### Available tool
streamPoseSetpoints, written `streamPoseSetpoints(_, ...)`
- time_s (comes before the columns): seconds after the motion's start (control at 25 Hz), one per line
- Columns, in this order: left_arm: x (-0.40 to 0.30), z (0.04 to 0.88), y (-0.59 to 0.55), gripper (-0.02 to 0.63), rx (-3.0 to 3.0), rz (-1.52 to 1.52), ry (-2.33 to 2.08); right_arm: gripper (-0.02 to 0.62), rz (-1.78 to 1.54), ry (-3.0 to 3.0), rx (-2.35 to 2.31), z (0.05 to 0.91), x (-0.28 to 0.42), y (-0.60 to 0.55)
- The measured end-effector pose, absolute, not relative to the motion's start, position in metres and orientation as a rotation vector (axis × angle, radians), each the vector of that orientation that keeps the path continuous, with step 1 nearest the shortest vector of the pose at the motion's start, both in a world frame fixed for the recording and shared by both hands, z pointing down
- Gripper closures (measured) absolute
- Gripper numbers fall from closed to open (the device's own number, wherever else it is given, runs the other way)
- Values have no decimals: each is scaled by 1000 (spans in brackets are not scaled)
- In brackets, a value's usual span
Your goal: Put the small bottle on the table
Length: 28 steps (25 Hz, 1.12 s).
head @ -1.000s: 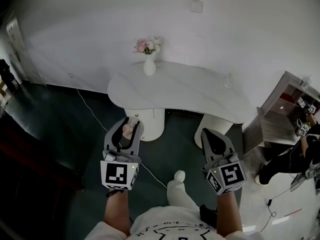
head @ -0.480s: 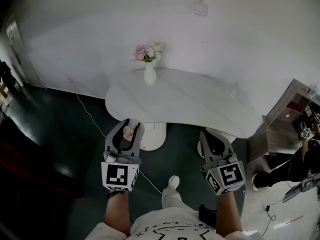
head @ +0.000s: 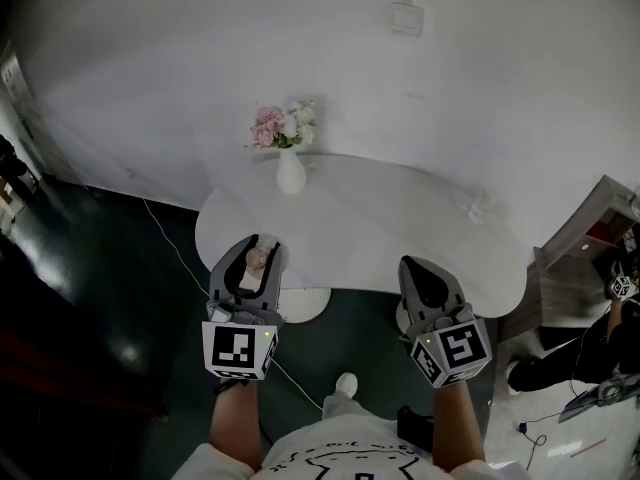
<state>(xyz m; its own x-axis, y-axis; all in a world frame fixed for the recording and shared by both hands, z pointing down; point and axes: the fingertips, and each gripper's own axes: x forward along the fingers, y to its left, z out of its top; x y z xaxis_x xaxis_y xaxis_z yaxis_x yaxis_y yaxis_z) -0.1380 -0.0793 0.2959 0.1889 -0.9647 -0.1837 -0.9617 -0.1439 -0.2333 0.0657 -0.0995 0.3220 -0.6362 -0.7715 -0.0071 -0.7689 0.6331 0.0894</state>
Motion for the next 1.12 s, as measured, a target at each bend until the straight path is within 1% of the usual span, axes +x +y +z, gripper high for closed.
streamPoseSetpoints(0.48, -138, 309, -216, 477, -2202, -42, 1834, 601, -82, -2807, 1292, 336, 57, -234)
streamPoseSetpoints(1.12, -119, 344, -308, 477, -2317, -115, 1784, 601, 19, -2777, 1377, 359, 72, -313)
